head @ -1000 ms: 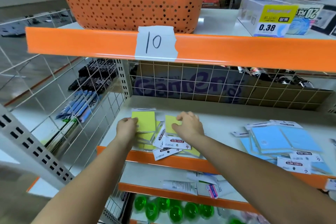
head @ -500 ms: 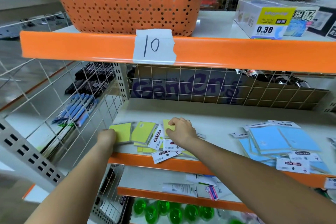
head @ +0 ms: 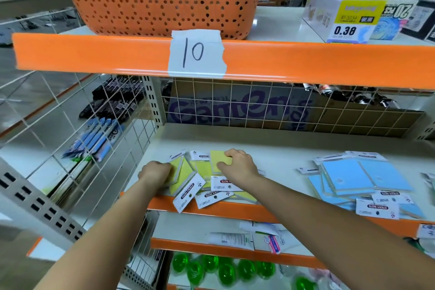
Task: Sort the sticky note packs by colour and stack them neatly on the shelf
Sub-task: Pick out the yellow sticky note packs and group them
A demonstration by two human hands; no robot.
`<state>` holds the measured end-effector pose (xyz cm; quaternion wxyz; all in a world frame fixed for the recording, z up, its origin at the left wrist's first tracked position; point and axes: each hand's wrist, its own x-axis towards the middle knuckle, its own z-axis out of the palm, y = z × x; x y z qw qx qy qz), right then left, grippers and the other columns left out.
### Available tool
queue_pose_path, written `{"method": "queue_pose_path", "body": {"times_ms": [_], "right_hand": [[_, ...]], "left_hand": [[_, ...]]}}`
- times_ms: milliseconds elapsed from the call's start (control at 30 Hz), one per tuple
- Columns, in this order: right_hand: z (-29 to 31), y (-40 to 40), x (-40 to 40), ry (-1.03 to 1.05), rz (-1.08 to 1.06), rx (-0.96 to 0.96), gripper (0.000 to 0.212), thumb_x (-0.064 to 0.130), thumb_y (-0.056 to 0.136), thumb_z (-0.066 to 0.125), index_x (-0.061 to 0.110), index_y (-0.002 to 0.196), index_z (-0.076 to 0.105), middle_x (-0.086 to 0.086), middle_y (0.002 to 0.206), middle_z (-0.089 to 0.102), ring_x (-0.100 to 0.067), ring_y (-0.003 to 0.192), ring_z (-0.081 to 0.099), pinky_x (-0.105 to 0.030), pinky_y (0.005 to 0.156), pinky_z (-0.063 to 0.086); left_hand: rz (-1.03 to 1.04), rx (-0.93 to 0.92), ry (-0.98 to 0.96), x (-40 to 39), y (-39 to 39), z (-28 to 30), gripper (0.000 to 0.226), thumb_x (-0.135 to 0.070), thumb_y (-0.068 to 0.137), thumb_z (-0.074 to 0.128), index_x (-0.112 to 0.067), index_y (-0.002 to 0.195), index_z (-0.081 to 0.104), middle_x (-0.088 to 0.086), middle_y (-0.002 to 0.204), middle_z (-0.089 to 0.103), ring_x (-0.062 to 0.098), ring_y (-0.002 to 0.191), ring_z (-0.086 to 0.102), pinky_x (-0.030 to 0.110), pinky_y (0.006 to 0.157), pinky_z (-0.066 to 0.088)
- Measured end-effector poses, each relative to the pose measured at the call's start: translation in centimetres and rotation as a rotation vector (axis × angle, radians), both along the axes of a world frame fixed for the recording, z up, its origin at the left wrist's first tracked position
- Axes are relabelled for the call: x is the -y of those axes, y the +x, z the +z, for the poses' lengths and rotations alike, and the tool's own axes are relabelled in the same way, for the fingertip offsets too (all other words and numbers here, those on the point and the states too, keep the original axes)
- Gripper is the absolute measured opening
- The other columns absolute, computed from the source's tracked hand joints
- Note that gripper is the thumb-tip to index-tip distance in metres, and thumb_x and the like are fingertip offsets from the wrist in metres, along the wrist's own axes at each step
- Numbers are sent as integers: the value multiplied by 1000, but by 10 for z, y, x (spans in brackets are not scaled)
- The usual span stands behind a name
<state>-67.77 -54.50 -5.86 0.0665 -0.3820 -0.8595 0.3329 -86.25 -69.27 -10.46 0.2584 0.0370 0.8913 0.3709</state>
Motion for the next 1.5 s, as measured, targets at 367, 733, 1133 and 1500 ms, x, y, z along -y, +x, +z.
{"method": "queue_pose_path", "body": {"times_ms": [367, 733, 1133, 1500], "right_hand": [[0, 3, 2, 14, 34, -22, 50, 34, 93, 54, 17, 139, 45, 1, 145, 41, -20, 134, 34, -38, 106, 38], [6, 4, 0, 19, 38, 1, 43, 34, 94, 52, 17, 134, 50, -1, 140, 45, -21, 129, 39, -37, 103, 40], [19, 31, -10, -95, 138, 103, 50, 33, 92, 55, 20, 140, 49, 0, 143, 49, -21, 123, 51, -32, 102, 43], [39, 108, -36, -87, 73, -81, 38, 26, 92, 55, 18, 129, 57, -6, 132, 57, -24, 113, 56, -29, 94, 45]], "left_hand": [[-25, -148, -66, 3, 37, 24, 51, -36, 94, 44, -22, 143, 40, 16, 143, 39, 37, 131, 33, 44, 109, 30], [-40, -162, -48, 1, 27, 28, 53, -37, 90, 48, -23, 141, 43, 14, 141, 43, 36, 130, 36, 46, 109, 32], [-144, -132, -82, -14, 45, 37, 50, -29, 88, 48, -13, 135, 45, 17, 128, 52, 37, 118, 47, 46, 101, 42], [-176, -399, 2, -62, 118, 80, 57, -37, 79, 48, -15, 131, 52, 16, 119, 62, 37, 107, 58, 43, 97, 45]]}}
